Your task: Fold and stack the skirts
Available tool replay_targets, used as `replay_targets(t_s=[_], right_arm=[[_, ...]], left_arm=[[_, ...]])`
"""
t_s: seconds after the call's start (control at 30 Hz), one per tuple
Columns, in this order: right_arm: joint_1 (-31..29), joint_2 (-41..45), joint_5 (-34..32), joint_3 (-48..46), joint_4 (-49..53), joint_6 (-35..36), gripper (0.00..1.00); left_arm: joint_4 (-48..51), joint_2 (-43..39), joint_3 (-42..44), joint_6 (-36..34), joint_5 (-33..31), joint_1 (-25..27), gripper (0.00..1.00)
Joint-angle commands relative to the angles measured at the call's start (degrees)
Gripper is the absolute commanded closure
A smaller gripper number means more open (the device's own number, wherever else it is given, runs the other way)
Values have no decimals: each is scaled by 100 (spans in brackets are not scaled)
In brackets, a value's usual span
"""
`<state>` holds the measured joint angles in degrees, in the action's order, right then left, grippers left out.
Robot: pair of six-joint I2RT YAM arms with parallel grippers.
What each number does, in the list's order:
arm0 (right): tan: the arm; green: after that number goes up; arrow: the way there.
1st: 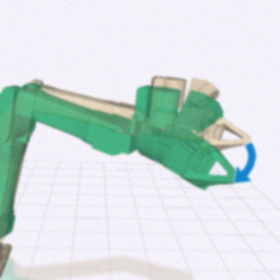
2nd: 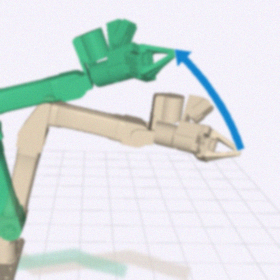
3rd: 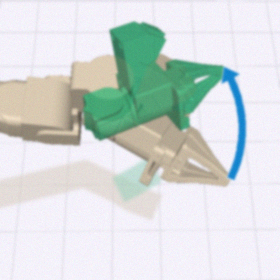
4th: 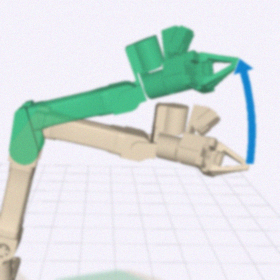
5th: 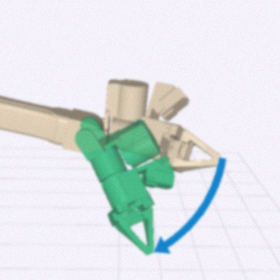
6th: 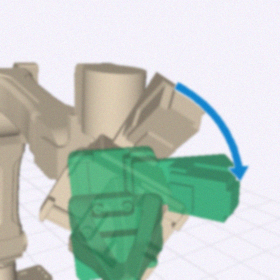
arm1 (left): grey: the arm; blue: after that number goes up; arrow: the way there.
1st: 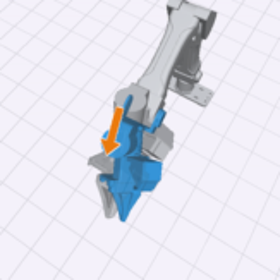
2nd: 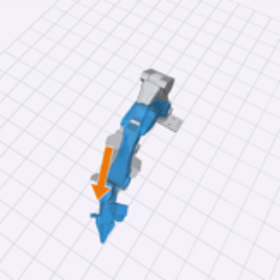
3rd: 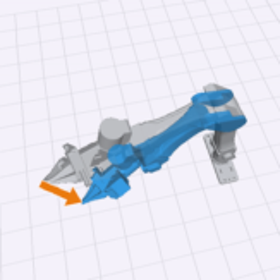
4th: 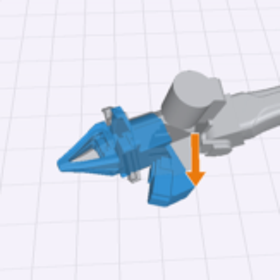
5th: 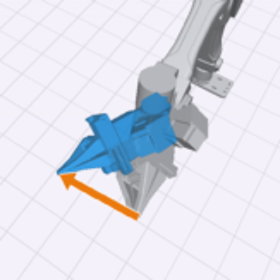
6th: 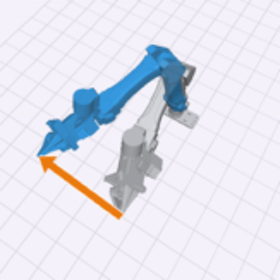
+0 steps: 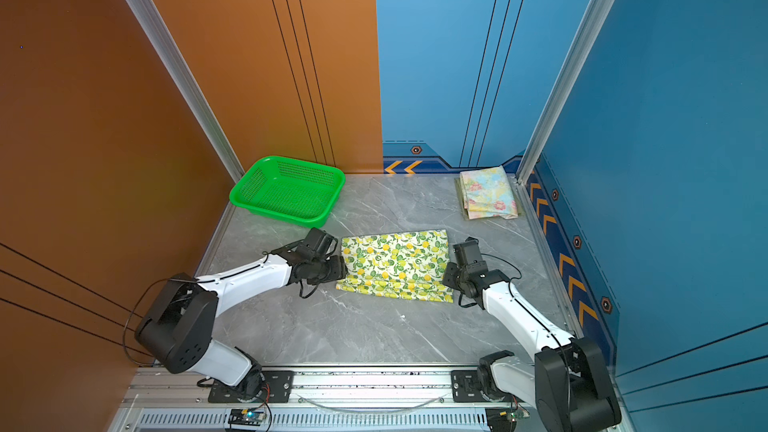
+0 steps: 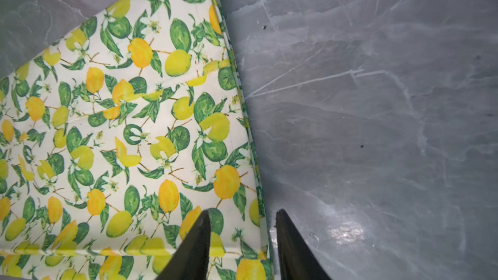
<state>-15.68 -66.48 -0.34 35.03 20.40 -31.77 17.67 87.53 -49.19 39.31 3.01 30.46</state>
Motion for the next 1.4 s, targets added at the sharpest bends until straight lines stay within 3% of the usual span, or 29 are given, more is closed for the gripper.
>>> replay_targets(t_s=[0.0,0.37,0.53,0.67,0.9,1.1,1.37], right_arm=[[-96,-5,-162,368,314,58,62],[-984,-1114,-166,857,63,-370,77],[-1404,-1387,-395,589,-147,-594,93],[-1652,-1216,-535,88,-265,-849,100],[-1957,-770,-692,-582,-300,-1186,100],[-1936,-157,-916,-376,18,-1088,100],[-1495,99,-783,72,405,-863,72]], left_arm=[[202,-174,-148,-62,-166,-16,36],[245,493,-1294,-126,-11,400,43],[207,897,-1567,-41,61,639,44],[115,1176,-1728,28,122,849,44],[-68,1554,-1919,163,210,1194,44],[-206,1865,-1973,339,238,1629,45],[-490,1940,-1554,606,281,1990,46]])
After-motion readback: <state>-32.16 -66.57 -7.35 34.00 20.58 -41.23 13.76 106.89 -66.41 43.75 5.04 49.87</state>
